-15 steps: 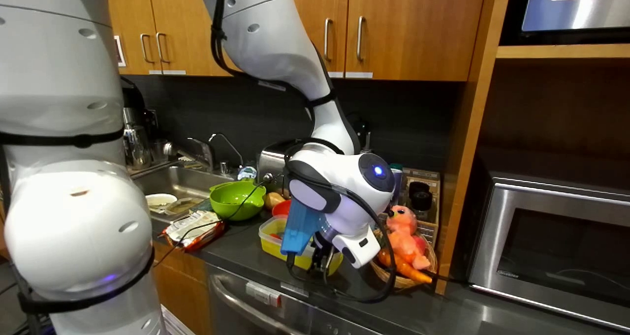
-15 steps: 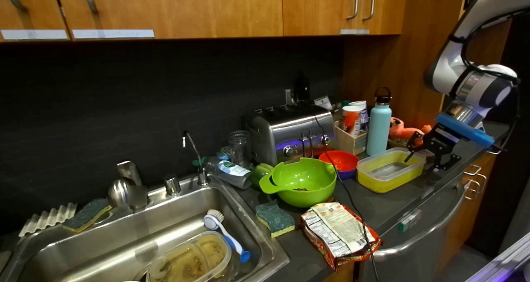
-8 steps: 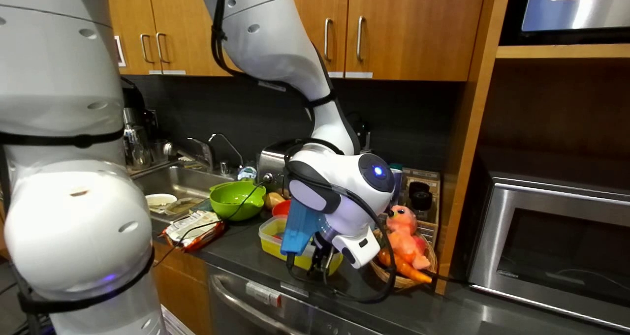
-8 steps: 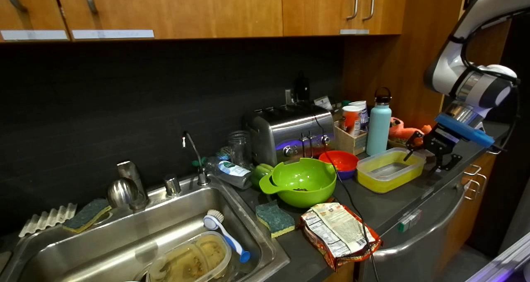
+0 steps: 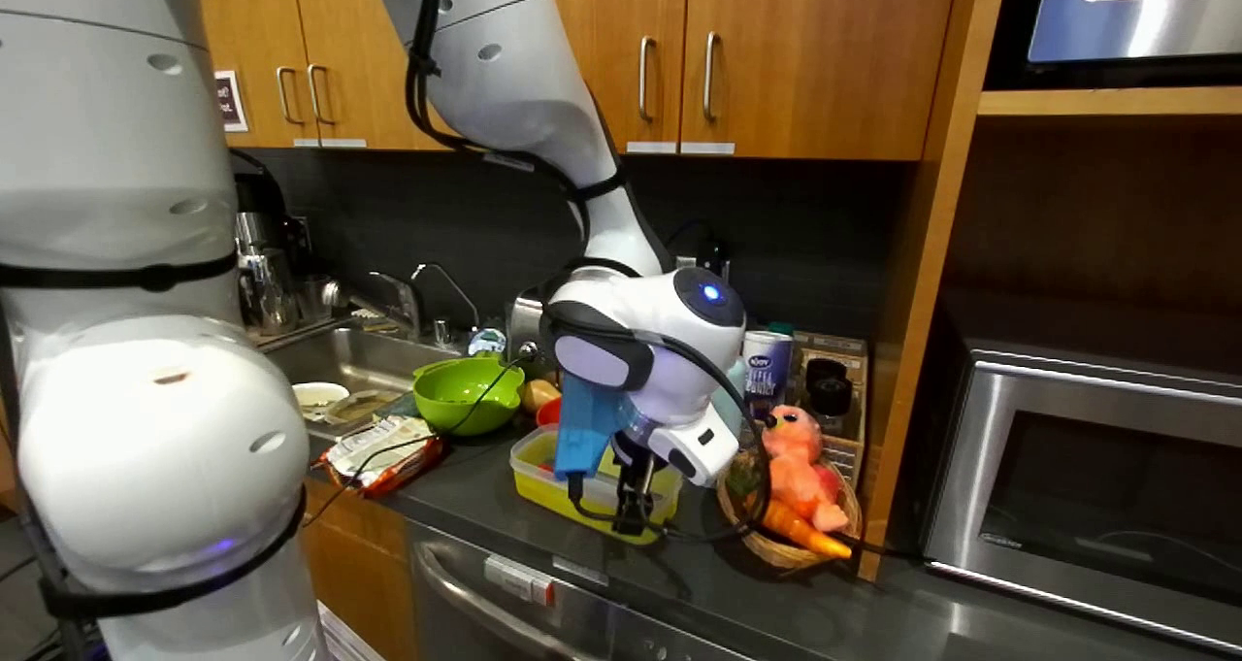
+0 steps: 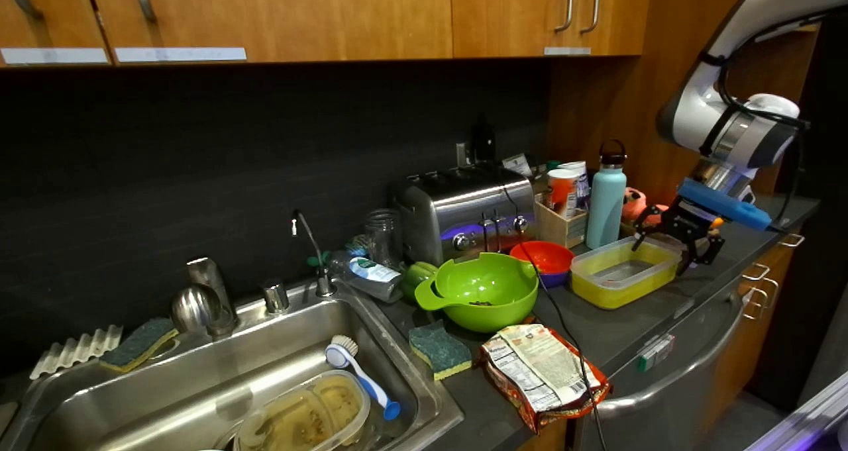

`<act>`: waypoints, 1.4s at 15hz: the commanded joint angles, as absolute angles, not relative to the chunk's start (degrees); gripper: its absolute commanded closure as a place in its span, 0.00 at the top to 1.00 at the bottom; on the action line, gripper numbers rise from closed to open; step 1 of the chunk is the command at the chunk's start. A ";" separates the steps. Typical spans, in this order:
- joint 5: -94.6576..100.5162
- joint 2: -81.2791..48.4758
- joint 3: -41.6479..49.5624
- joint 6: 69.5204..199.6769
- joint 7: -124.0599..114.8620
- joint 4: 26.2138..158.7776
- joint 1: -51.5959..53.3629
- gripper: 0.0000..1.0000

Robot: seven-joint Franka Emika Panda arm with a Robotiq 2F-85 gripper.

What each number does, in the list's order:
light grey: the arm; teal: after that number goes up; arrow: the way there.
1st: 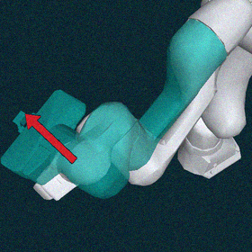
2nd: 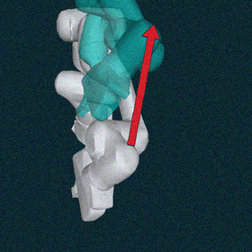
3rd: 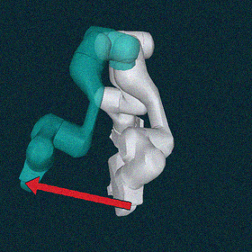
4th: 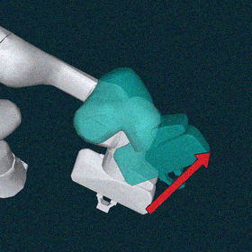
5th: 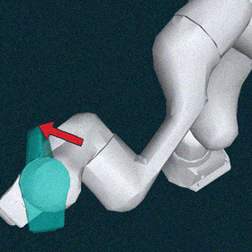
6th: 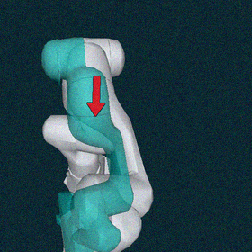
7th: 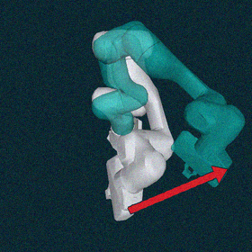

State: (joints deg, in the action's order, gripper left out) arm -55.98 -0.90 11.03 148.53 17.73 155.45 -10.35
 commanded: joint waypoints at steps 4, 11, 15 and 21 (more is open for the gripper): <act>-36.83 2.89 4.31 156.46 -0.76 157.25 -3.82 1.00; -16.78 9.53 4.40 154.29 -19.02 159.88 -4.78 1.00; -13.71 15.66 3.53 153.39 -19.30 162.15 -5.06 1.00; -16.20 16.76 3.14 146.76 -13.77 158.57 -1.65 1.00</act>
State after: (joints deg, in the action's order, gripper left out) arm -14.97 14.97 3.61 149.62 -16.19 158.46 -3.00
